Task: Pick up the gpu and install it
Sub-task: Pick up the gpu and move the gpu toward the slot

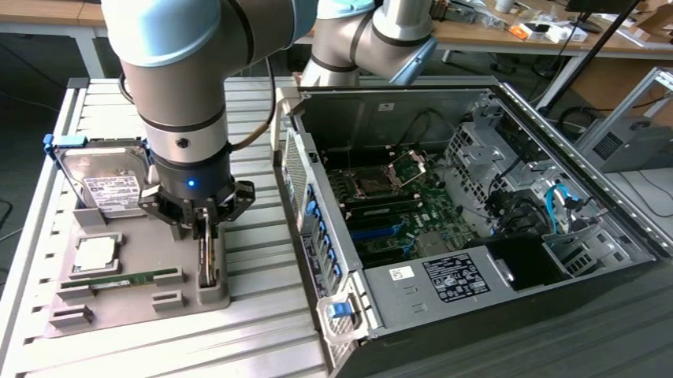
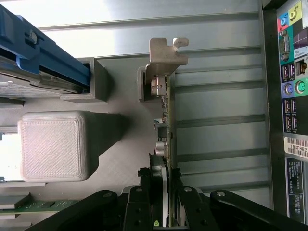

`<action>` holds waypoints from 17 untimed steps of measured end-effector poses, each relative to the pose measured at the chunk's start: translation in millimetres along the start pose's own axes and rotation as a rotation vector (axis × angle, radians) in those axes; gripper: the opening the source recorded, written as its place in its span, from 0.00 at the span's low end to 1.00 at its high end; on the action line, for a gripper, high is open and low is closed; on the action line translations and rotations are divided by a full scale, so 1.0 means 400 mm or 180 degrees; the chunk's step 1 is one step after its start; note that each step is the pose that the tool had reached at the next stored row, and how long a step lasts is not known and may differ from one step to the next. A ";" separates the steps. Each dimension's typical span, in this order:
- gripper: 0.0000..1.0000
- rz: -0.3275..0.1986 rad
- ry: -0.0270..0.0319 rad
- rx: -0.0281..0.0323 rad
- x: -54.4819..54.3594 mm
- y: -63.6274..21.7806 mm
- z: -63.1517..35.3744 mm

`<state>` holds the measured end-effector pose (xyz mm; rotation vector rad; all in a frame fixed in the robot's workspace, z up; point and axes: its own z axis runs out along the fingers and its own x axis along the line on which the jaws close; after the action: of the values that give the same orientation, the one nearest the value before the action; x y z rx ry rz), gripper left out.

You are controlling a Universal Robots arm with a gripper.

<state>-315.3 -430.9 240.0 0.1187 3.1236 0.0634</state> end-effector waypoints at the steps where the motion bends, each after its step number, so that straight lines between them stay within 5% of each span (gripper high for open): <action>1: 0.27 0.0000 0.0000 0.0000 0.000 0.000 0.000; 17: 0.27 0.0000 0.0000 0.0000 0.000 0.000 -0.008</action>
<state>-315.3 -430.9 243.2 0.1187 3.1236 0.0633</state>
